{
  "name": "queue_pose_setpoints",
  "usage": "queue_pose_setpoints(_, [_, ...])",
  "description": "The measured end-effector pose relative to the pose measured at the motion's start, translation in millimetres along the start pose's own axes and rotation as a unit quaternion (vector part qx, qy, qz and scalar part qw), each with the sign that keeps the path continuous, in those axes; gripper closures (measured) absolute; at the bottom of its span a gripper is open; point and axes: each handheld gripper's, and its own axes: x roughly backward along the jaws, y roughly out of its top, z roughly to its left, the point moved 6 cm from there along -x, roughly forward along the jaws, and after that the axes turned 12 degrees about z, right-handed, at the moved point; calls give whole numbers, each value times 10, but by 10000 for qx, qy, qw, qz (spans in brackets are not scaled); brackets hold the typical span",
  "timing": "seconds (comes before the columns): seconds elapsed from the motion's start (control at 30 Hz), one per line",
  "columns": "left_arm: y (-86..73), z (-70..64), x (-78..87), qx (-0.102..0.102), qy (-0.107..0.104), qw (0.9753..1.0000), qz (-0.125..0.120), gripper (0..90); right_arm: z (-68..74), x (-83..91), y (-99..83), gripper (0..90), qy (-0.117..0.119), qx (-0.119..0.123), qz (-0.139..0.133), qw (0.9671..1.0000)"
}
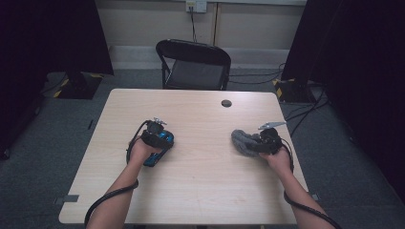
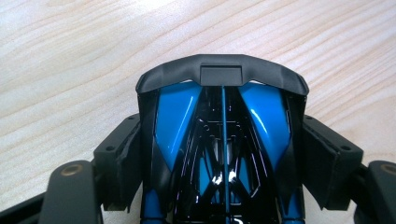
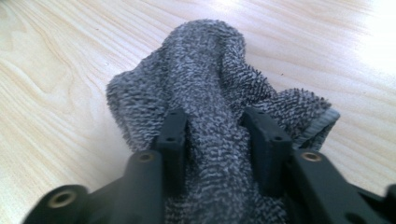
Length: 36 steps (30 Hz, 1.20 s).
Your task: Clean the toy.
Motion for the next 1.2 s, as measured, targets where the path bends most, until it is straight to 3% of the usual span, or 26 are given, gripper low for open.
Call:
queue_pose_setpoints(0.07, [-7,1,4,-5,-42,10000,-11,237,9,3,5,539,-7,17,-6,10000])
queue_pose_setpoints(0.17, [-6,11,14,156,-180,9997,-94,228,12,18,28,453,-39,3,-58,10000])
queue_pose_setpoints(0.5, [-11,37,130,201,-214,9994,-196,187,67,52,89,276,-114,139,-104,9998])
queue_pose_setpoints(0.7, [4,-28,238,57,-262,9990,-346,152,136,132,156,222,-88,246,-142,9996])
queue_pose_setpoints(0.8, [3,-70,301,22,-399,9982,-452,149,210,172,199,194,-2,328,-160,9993])
queue_pose_setpoints(1.0, [-46,-161,358,-289,-359,9981,-412,148,348,191,253,152,88,494,-162,9986])
queue_pose_setpoints(1.2, [-37,-285,454,-493,-464,9958,-616,148,472,197,302,151,243,599,-247,9976])
